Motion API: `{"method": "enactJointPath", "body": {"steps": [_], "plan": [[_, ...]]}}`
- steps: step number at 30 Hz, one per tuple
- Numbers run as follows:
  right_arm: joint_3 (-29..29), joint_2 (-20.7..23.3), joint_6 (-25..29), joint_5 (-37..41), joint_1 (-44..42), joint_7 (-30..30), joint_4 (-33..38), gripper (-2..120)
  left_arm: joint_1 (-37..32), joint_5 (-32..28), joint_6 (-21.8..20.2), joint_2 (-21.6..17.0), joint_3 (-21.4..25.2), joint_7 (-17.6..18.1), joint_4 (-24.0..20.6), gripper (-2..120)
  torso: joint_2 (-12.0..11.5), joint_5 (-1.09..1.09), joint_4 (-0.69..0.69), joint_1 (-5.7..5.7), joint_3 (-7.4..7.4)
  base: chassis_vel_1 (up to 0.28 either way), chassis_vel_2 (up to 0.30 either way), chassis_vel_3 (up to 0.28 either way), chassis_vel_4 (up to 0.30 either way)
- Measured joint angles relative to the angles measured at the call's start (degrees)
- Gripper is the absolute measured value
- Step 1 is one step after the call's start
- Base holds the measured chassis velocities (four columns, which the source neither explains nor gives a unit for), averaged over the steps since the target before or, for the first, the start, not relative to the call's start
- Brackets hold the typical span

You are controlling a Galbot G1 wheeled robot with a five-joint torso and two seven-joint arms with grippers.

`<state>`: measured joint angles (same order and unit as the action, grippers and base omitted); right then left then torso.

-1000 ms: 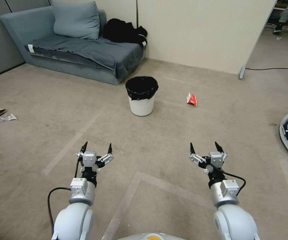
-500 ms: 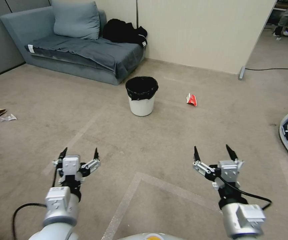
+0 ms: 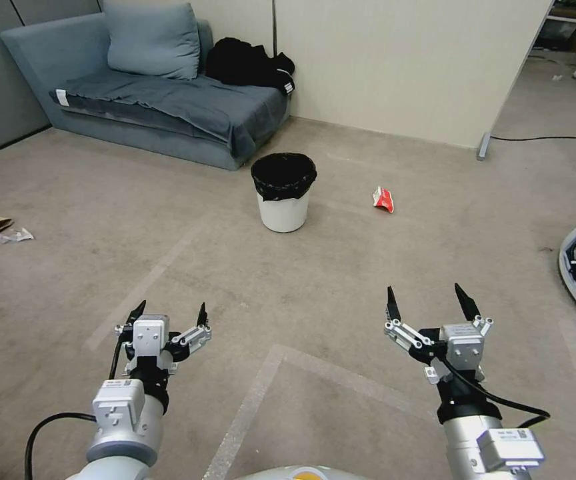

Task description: Pick up the trash bin, then pick up the garbage from the floor and place it into the trash bin.

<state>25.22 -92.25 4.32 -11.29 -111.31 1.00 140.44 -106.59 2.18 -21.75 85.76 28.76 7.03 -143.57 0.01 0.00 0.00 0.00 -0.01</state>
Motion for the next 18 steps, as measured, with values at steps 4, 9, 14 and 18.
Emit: {"method": "enactJointPath", "body": {"steps": [4, 9, 14, 18], "plan": [[0.1, 0.0, 0.0, -0.1, 0.1, 0.0, -0.1, 100, 0.1, 0.0, 0.0, 0.1, -0.4, -0.1, 0.1, 100, 0.0, 0.00, 0.00, 0.00, 0.00, 0.000, 0.000, 0.000, 0.000], [0.2, 0.0, 0.2, -0.2, 0.2, 0.0, -0.2, 100, 0.1, 0.3, 0.1, 0.1, -0.5, -0.1, 0.2, 100, 0.0, 0.00, 0.00, 0.00, 0.00, 0.000, 0.000, 0.000, 0.000], [0.2, 0.1, 0.2, -0.2, 0.2, 0.0, -0.4, 100, 0.1, 0.6, 0.2, 0.1, -0.5, -0.2, 0.2, 100, 0.0, 0.00, 0.00, 0.00, 0.00, -0.026, 0.012, 0.012, -0.016], [0.3, 0.1, 0.2, -0.3, 0.3, -0.1, -0.5, 100, 0.1, 1.2, 0.4, 0.2, -0.7, -0.3, 0.2, 100, 0.0, 0.01, 0.00, 0.00, 0.00, -0.117, 0.118, 0.117, -0.105]]}}
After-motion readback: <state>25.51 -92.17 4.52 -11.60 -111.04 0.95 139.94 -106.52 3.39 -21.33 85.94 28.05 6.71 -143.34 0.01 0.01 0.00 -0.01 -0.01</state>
